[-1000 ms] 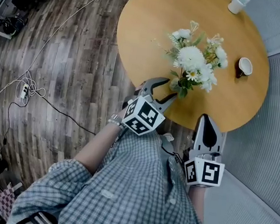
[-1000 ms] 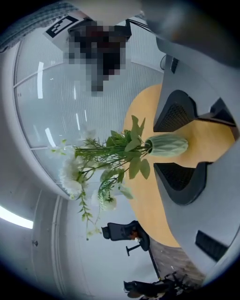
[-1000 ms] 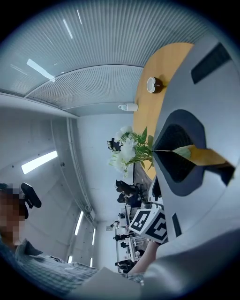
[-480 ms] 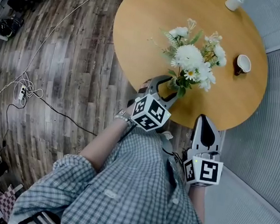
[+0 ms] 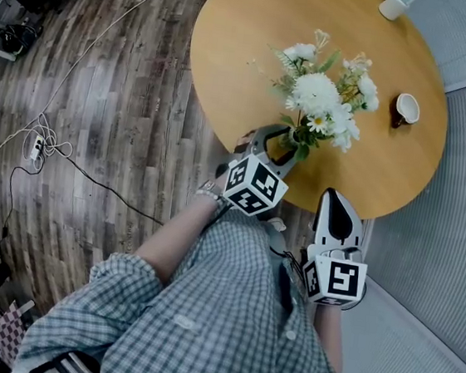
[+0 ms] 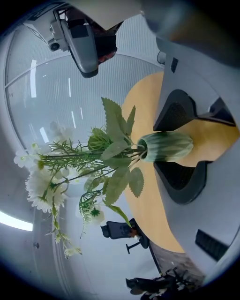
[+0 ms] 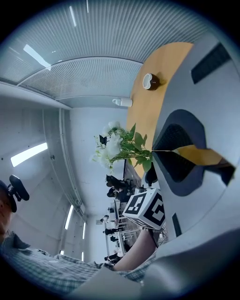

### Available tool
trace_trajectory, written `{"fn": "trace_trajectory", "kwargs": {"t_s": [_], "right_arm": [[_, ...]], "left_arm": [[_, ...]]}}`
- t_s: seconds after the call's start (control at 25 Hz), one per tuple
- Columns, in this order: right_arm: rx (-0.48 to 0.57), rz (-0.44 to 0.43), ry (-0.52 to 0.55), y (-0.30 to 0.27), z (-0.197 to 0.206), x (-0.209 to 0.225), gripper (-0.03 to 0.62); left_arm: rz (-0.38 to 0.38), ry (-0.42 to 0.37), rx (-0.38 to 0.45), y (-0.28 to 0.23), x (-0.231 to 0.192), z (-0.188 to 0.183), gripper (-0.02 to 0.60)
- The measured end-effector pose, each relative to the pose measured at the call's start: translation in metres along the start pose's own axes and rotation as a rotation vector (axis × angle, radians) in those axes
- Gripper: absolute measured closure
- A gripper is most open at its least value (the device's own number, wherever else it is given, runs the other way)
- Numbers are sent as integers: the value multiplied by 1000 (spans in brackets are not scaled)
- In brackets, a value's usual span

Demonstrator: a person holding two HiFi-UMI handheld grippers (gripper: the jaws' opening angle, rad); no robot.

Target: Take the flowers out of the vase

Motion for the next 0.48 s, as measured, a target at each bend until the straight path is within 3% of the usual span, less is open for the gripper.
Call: {"fn": "trace_trajectory", "kwargs": {"t_s": [0.48], "right_arm": [[-9,-82,-44,-38,-7,14,580]], "left_arm": [[-11,14,5,-1,1,0,371]]}}
Point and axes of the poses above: the fingertips, and each gripper's own axes: y backward along the fingers, x to its right, z out of its underside, the point moved 1 cm from there along y, backward along the fingers, and after that the axes turned 4 degrees about -z, right-handed, at the moved point
